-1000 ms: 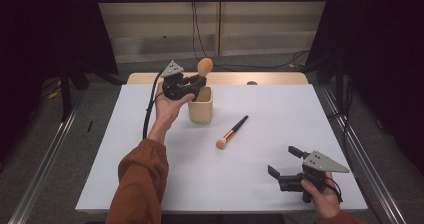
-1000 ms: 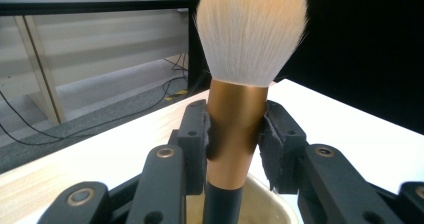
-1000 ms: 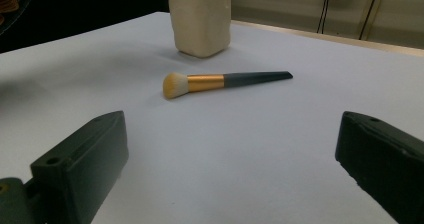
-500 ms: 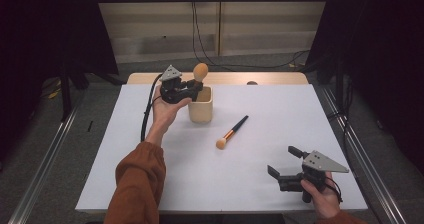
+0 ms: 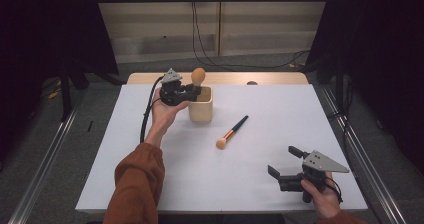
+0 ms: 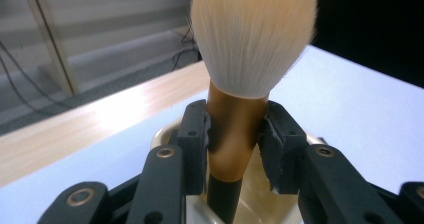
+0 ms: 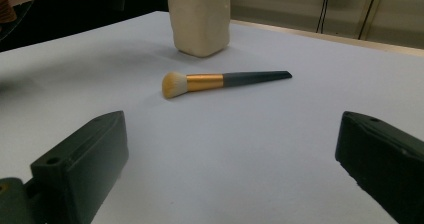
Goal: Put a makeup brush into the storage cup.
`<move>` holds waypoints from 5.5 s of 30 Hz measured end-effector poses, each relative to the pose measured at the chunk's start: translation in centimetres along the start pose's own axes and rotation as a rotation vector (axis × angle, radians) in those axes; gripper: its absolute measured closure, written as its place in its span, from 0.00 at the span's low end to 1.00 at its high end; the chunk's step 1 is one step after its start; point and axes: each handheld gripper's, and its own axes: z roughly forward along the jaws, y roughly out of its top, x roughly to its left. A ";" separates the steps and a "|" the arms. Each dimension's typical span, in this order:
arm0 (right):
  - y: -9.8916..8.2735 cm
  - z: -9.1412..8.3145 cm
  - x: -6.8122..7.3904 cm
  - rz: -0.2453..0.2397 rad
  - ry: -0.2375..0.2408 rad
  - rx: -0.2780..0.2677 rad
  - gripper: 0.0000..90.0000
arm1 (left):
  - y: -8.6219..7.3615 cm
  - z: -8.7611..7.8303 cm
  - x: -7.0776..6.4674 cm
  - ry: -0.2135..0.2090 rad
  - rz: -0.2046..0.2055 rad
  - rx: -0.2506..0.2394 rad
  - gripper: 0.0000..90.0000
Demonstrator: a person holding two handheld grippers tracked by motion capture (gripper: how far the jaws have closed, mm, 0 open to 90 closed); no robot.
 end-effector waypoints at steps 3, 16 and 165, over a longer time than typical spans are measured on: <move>0.0 0.0 0.0 -0.002 0.001 0.003 0.00 | 0.0 0.2 0.1 0.009 -0.006 0.002 0.73; 0.0 0.0 -0.1 0.001 -0.006 -0.001 0.00 | 0.0 -0.4 -0.2 0.030 0.003 -0.007 0.45; 8.6 8.5 -2.5 -0.047 0.057 -0.006 0.02 | -14.5 -21.0 -7.2 0.165 -0.032 -0.099 0.04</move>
